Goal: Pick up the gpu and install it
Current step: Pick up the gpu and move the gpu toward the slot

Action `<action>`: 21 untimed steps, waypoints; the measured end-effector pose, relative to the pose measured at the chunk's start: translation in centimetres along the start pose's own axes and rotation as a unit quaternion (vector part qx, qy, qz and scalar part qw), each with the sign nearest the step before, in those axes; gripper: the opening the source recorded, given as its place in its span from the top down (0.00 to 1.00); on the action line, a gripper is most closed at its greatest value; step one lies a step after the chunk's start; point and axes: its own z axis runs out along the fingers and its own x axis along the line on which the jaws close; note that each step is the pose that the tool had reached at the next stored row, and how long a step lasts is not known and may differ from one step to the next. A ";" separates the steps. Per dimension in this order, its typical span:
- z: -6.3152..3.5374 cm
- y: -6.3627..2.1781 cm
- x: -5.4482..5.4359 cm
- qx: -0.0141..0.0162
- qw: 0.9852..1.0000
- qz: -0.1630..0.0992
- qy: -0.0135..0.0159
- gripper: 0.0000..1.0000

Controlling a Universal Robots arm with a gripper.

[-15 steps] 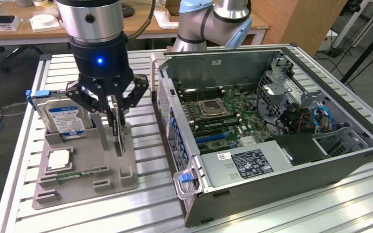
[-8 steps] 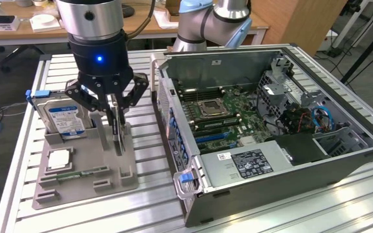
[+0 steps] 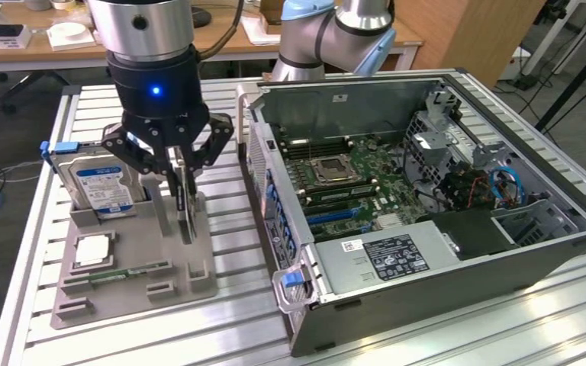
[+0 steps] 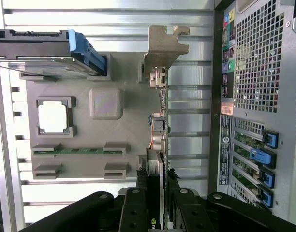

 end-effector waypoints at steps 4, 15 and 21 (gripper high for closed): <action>-0.07 0.00 0.0 0.000 1.000 0.000 0.000 0.74; -0.47 -0.02 0.0 0.000 1.000 0.000 0.000 0.74; -0.90 -0.04 0.0 0.000 1.000 0.000 0.000 0.74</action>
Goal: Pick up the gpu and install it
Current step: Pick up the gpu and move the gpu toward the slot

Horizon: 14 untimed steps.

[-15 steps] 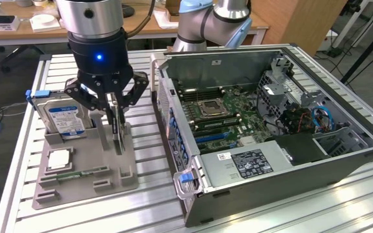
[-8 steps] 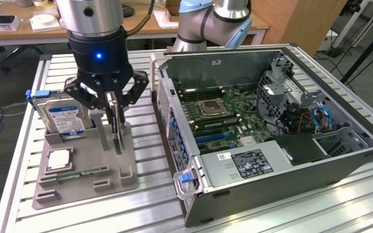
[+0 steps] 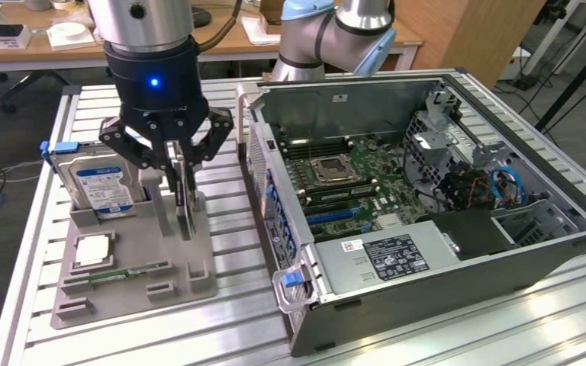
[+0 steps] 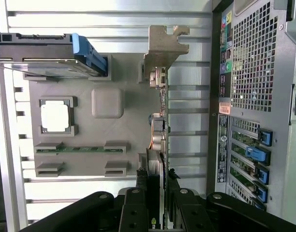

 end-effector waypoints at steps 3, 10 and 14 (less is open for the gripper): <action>-0.25 -0.01 0.0 0.000 1.000 0.000 0.000 0.74; -1.04 -0.05 0.0 0.001 1.000 0.000 0.000 0.74; -1.38 -0.07 0.0 0.001 1.000 0.000 0.000 0.74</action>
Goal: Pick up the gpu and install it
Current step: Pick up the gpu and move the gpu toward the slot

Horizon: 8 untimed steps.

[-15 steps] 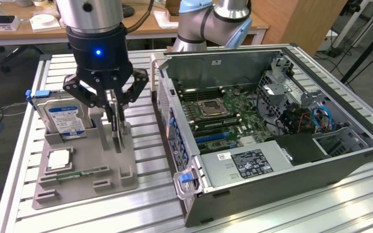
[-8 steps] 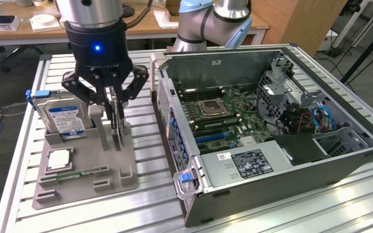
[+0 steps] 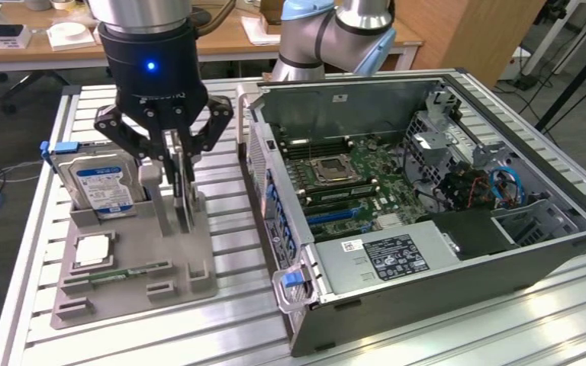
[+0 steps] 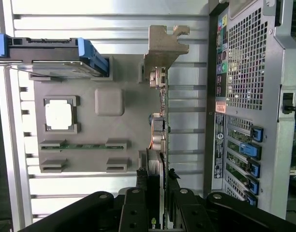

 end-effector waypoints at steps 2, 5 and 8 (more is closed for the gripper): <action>-0.19 -0.01 0.0 0.000 1.000 0.000 0.000 0.74; -0.42 -0.02 0.0 0.000 1.000 0.000 0.000 0.74; -0.64 -0.03 0.0 0.000 1.000 0.000 0.000 0.74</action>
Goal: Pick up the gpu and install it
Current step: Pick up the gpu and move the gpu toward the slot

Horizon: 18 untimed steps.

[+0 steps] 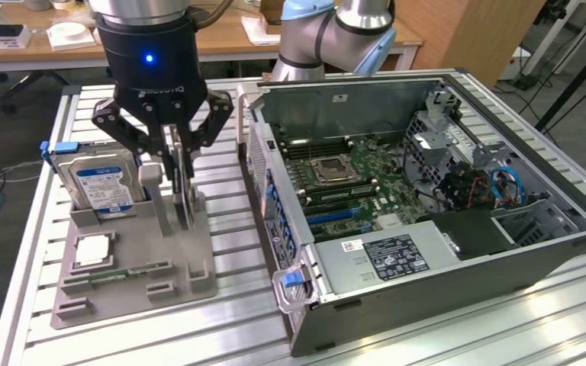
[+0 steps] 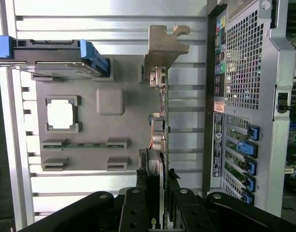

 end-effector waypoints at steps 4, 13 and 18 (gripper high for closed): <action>-0.24 -0.01 0.0 0.000 1.000 0.000 0.000 0.74; -0.68 -0.03 0.0 0.000 1.000 0.000 0.000 0.74; -0.82 -0.04 0.0 0.000 1.000 0.000 0.000 0.74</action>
